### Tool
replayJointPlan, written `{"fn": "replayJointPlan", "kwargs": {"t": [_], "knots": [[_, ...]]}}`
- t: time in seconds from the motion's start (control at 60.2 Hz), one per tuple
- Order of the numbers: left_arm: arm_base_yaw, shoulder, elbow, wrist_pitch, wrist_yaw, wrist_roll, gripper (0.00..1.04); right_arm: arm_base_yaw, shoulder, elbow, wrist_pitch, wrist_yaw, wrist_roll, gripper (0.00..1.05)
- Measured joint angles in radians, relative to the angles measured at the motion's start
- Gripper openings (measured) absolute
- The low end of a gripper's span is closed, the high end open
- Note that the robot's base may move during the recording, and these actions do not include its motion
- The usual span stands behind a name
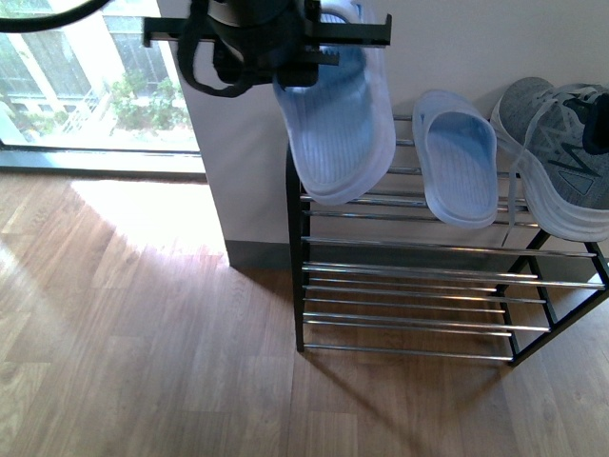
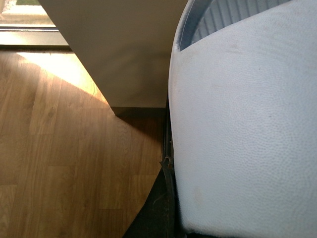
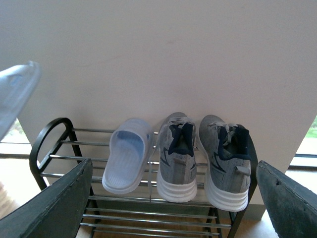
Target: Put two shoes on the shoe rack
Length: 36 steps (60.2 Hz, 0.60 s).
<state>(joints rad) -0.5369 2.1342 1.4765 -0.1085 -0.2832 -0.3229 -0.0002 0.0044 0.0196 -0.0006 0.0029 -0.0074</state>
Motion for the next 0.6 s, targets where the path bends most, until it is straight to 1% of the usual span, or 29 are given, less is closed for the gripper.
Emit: {"fn": "replayJointPlan", "kwargs": {"t": [0.05,0.183,0.349,0.365,0.382,0.415,0.432,0.498,0.598], "knots": [[0.001,0.092,0.114,-0.066,0.011,0.016,0.02,0.000,0.000,0.000,0.000,0.000,0.000,0.96],[0.004,0.243,0.296,-0.159,-0.001,0.060,0.02,0.000,0.000,0.000,0.000,0.000,0.000,0.96],[0.002,0.375,0.495,-0.210,0.008,0.094,0.03,0.000,0.000,0.000,0.000,0.000,0.000,0.96],[0.002,0.385,0.511,-0.214,0.008,0.096,0.04,0.000,0.000,0.000,0.000,-0.001,0.000,0.96],[0.002,0.402,0.536,-0.214,0.012,0.105,0.08,0.000,0.000,0.000,0.000,0.000,0.000,0.96],[0.002,0.414,0.549,-0.204,0.016,0.111,0.12,0.000,0.000,0.000,0.000,0.000,0.000,0.96],[0.003,0.428,0.559,-0.198,0.033,0.121,0.15,0.000,0.000,0.000,0.000,0.000,0.000,0.96],[0.005,0.446,0.568,-0.199,0.037,0.126,0.24,0.000,0.000,0.000,0.000,0.000,0.000,0.96],[0.003,0.438,0.526,-0.191,0.061,0.127,0.45,0.000,0.000,0.000,0.000,0.000,0.000,0.96]]}}
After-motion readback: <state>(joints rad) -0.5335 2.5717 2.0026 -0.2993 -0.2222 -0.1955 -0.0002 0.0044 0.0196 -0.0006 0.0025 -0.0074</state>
